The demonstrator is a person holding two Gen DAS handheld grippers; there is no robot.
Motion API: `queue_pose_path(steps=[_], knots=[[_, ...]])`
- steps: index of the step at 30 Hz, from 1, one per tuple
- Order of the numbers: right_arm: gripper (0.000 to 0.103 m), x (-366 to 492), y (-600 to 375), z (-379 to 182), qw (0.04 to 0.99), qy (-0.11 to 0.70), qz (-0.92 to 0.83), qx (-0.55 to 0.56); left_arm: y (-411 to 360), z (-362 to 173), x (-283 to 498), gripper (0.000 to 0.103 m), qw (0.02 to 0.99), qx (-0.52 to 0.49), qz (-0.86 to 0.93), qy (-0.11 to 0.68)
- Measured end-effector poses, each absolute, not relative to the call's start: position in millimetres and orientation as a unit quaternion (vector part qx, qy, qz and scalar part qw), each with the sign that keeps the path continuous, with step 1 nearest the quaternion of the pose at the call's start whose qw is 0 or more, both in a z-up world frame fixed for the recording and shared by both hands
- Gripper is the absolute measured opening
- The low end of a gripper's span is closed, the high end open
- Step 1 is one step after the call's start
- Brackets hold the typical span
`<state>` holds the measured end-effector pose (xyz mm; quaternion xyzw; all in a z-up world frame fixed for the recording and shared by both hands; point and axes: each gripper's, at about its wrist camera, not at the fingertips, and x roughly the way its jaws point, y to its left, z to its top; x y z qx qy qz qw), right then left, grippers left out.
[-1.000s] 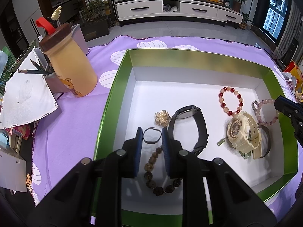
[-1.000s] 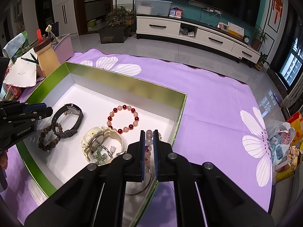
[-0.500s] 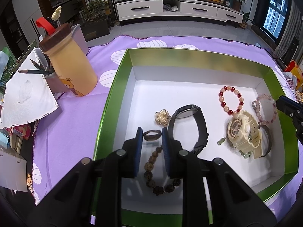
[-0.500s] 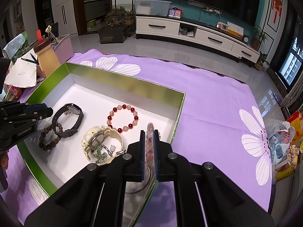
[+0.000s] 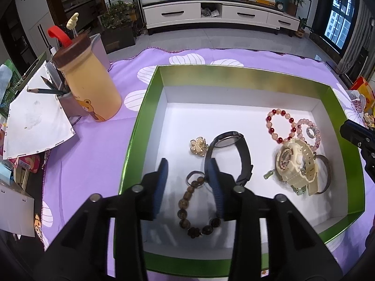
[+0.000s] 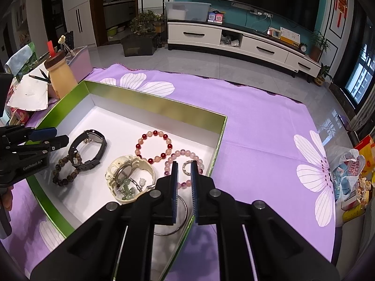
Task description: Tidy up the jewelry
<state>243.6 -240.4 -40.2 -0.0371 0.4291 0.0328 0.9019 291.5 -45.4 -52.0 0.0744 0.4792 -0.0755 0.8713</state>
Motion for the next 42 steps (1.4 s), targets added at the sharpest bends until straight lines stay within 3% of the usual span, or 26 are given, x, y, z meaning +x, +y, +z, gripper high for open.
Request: queue_pose_path(steps=[2,7,11,16,20,24,37,42], knots=[[0.013,239,-241,-37,0.903,0.427,0.033,-0.038,-45,-50,289,0.045,0.873,0.075,-0.075,0.476],[0.033,230,-238,-28,0.907,0.419,0.034,-0.036,-44,-44,282,0.056,0.876,0.076,-0.072,0.470],[0.041,223,-237,-21,0.909,0.414,0.034,-0.035,-41,-38,279,0.063,0.879,0.077,-0.070,0.465],[0.061,216,-237,-13,0.913,0.407,0.028,-0.029,-41,-28,270,0.082,0.887,0.080,-0.060,0.452],[0.070,210,-238,-7,0.914,0.404,0.024,-0.025,-40,-19,264,0.091,0.891,0.084,-0.053,0.442],[0.081,202,-238,-1,0.915,0.403,0.021,-0.019,-40,-9,256,0.097,0.896,0.083,-0.049,0.433],[0.100,179,-235,27,0.914,0.403,0.036,0.010,-36,37,225,0.101,0.918,0.092,-0.037,0.385],[0.102,172,-231,45,0.915,0.402,0.041,0.015,-34,58,214,0.101,0.925,0.090,-0.032,0.368]])
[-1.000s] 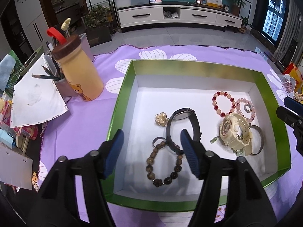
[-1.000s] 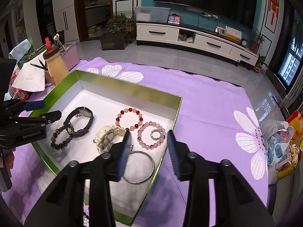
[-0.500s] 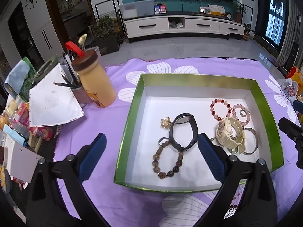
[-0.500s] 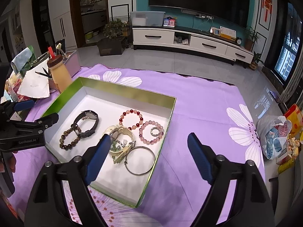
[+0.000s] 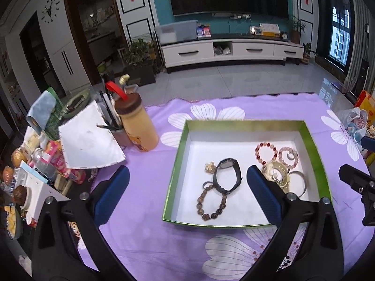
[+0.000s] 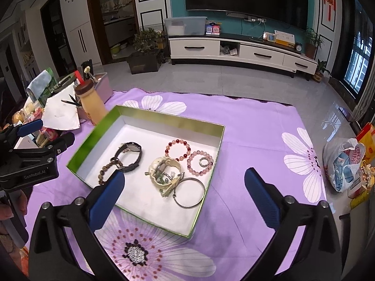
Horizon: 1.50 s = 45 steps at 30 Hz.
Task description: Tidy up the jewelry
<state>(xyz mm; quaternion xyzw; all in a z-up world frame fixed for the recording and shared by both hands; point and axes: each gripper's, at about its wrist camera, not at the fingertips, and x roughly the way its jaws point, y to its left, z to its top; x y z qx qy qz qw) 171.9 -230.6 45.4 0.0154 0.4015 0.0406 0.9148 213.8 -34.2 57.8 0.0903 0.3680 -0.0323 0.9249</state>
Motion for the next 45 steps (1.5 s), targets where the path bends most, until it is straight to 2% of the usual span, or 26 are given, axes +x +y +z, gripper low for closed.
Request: queue_pose_path(steps=[15,45], knots=[[0.102,160,-218,76,0.916,0.399,0.037,-0.016,-33,85,204,0.101,0.911,0.072,-0.031,0.406],[0.102,193,-232,33,0.897,0.442,0.010,-0.005,-39,43,237,0.101,0.886,0.076,-0.016,0.458]])
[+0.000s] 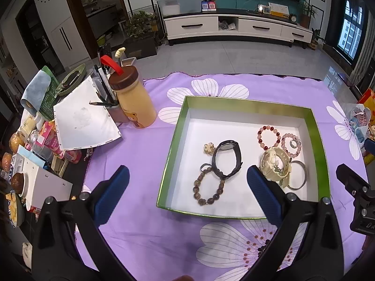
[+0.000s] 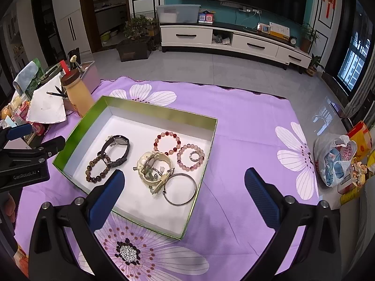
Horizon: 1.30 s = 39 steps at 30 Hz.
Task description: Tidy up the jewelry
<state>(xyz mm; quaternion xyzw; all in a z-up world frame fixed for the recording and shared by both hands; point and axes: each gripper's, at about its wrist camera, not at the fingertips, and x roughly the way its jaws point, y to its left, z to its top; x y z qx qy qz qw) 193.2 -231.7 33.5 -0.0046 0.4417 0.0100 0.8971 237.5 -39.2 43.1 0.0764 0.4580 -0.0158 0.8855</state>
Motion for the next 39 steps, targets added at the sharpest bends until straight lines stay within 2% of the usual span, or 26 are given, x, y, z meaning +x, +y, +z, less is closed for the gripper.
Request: queue_pose_path(steps=[39], knots=[[0.102,195,-229,25,0.895,0.445,0.010,-0.003,-38,32,245,0.101,0.879,0.069,-0.005,0.472]])
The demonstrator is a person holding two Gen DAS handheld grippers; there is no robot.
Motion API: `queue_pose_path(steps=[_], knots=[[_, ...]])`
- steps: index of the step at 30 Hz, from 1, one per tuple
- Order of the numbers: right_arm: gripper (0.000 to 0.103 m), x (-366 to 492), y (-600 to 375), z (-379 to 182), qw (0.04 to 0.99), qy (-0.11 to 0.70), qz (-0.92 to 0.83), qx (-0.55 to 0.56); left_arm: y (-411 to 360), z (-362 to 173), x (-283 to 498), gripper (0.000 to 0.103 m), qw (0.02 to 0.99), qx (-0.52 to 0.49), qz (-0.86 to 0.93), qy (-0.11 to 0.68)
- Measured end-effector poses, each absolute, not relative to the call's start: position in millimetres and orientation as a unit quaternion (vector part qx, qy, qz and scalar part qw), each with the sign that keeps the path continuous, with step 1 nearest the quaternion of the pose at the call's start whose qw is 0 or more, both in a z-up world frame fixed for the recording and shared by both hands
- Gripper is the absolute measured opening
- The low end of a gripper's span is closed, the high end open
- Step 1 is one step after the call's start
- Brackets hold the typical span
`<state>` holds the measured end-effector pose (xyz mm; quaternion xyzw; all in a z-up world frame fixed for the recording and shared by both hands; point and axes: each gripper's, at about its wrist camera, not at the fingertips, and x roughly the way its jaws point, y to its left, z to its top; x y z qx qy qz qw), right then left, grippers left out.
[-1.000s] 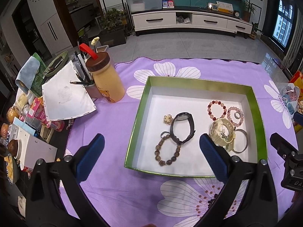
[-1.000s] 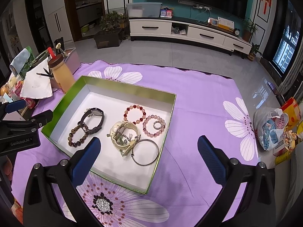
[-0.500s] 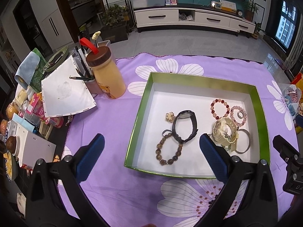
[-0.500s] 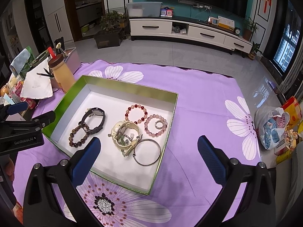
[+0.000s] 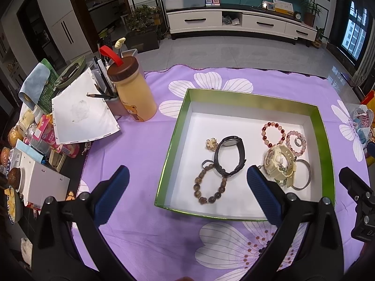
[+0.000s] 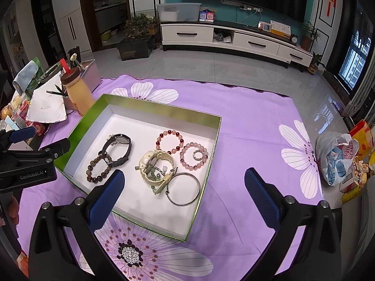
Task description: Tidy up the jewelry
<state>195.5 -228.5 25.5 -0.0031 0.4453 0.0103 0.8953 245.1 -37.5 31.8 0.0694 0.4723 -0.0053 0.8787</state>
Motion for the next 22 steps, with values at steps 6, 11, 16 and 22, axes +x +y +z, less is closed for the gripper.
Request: queue_pose_path(steps=[6,11,16,22], knots=[[0.102,195.5,-228.4,25.4,0.895,0.446,0.010,-0.003,-39.2,31.0,244.1,0.101,0.878,0.072,-0.006,0.474],[0.102,195.4,-229.0,25.8,0.895,0.445,0.010,-0.003,-39.2,30.7,244.4,0.101,0.878,0.071,-0.005,0.474],[0.102,195.6,-227.6,25.6,0.895,0.446,0.010,-0.003,-38.4,30.1,244.7,0.101,0.877,0.071,-0.006,0.475],[0.102,195.7,-224.2,26.8,0.896,0.444,0.011,-0.003,-37.4,28.9,243.8,0.101,0.877,0.069,-0.003,0.475]])
